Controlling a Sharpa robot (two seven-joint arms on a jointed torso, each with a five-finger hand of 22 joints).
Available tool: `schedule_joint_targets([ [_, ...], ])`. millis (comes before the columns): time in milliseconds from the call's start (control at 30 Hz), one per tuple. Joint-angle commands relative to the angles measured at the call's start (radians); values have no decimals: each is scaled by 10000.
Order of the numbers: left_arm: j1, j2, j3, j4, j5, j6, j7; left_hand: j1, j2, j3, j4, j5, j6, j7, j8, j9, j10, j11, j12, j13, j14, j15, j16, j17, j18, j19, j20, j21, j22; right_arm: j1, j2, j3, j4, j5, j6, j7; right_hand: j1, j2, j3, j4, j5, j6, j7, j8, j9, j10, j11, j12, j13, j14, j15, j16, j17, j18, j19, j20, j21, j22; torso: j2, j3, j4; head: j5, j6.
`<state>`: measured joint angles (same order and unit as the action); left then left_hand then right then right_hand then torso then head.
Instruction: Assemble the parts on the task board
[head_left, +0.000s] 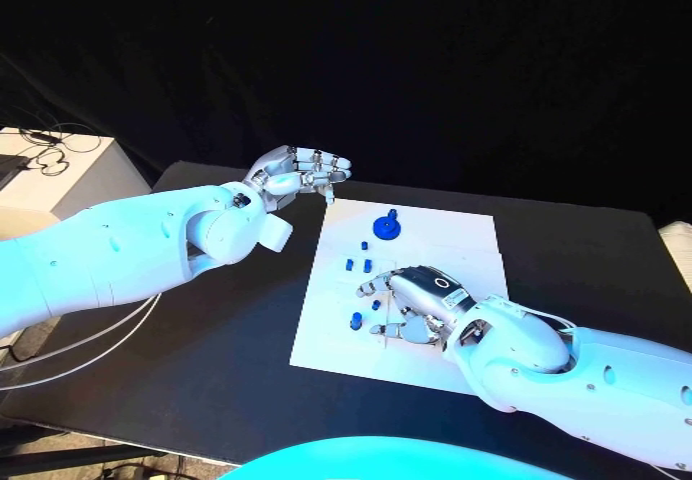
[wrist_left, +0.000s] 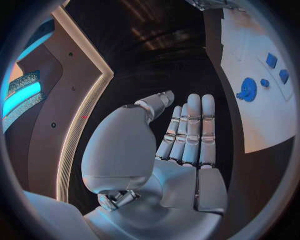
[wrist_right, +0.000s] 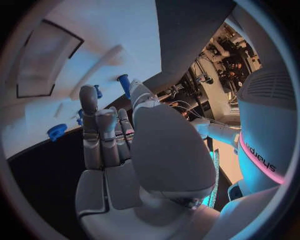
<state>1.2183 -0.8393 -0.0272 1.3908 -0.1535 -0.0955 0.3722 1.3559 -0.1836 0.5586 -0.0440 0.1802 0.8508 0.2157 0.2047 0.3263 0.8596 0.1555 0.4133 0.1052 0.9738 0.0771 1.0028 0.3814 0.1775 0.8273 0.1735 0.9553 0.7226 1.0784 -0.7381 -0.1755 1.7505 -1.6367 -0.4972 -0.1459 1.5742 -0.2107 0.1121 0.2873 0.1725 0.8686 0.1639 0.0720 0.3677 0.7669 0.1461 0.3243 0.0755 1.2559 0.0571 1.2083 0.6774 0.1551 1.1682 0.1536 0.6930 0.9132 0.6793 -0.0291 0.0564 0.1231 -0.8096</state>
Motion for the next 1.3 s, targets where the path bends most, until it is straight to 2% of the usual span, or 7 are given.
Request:
schedule_joint_targets([
  [33,7,0,9,31,34,76,73,4,30,-6,-11,43,-39,-22,51,14,-53,0,67,-8,-55,17,18,12,65,-62,10,-44,-9,193,-411,59,216,1199,-568,210,19,158,78,12,-15,83,160,47,-14,433,-166,302,39,326,-125,251,339,73,427,-83,539,399,-12,-9,0,-238,94],
  [233,6,-82,9,79,34,-9,151,7,32,-6,-12,44,-39,-22,54,15,-53,0,70,-10,-57,17,19,13,66,-62,10,-45,-9,763,-1566,132,472,3788,-870,-467,-1066,367,-51,14,250,394,289,462,60,2238,-307,1079,208,1464,-290,1046,1989,-265,1623,-250,2415,1762,0,-2,-36,-642,307],
  [333,4,-123,9,104,34,-24,174,9,33,-6,-12,44,-39,-22,56,15,-53,0,72,-11,-58,17,20,13,66,-61,10,-45,-10,992,-2116,145,621,4503,-657,-717,-1296,396,-159,8,36,408,-63,839,166,3958,-735,2181,878,1960,-627,1499,3134,-487,2231,-532,3647,2688,-23,9,-57,-806,305],
  [433,2,-165,9,156,6,-42,177,9,33,-6,-12,44,-39,-22,56,15,-53,0,72,-11,-58,17,20,13,66,-61,10,-45,-10,1146,-2796,149,991,5046,-147,-969,-1577,397,-397,-27,37,383,-241,1209,287,4251,-920,3652,2113,2221,-805,1863,4011,-667,2577,-736,4527,3385,-26,21,-58,-1042,296],
  [533,-1,-203,10,191,-66,-32,201,-62,-10,-58,23,40,-42,-23,69,17,-53,1,92,-16,-54,28,36,21,59,-63,21,-62,-20,1193,-3239,136,1218,5238,284,-1173,-2044,658,-798,35,12,140,-297,1916,466,4411,-922,7645,7120,2414,-803,2281,5052,-777,2749,-778,5155,3960,-20,34,-53,-1234,293],
  [733,-16,-263,9,286,-185,22,297,-386,-215,-341,205,108,-89,-53,107,22,-104,-14,174,-25,-102,51,87,51,56,-99,76,-268,-154,1196,-3923,71,1382,5103,880,-1636,-2362,942,-1119,31,128,292,-388,2665,583,5397,-1022,9745,10353,2606,-867,2690,6125,-905,2963,-794,5802,4511,-45,15,-71,-1572,256],
  [1300,-61,-320,9,421,-169,49,348,-409,-197,-370,241,112,-100,-56,117,24,-114,-18,199,-24,-113,52,102,60,61,-94,81,-319,-190,820,-4234,-66,1462,4203,1351,-2408,-2837,1162,-1472,13,336,641,-526,2889,507,6121,-1138,10503,11796,2737,-953,2960,6861,-1069,3246,-867,6608,5132,-56,2,-48,-1907,189],
])
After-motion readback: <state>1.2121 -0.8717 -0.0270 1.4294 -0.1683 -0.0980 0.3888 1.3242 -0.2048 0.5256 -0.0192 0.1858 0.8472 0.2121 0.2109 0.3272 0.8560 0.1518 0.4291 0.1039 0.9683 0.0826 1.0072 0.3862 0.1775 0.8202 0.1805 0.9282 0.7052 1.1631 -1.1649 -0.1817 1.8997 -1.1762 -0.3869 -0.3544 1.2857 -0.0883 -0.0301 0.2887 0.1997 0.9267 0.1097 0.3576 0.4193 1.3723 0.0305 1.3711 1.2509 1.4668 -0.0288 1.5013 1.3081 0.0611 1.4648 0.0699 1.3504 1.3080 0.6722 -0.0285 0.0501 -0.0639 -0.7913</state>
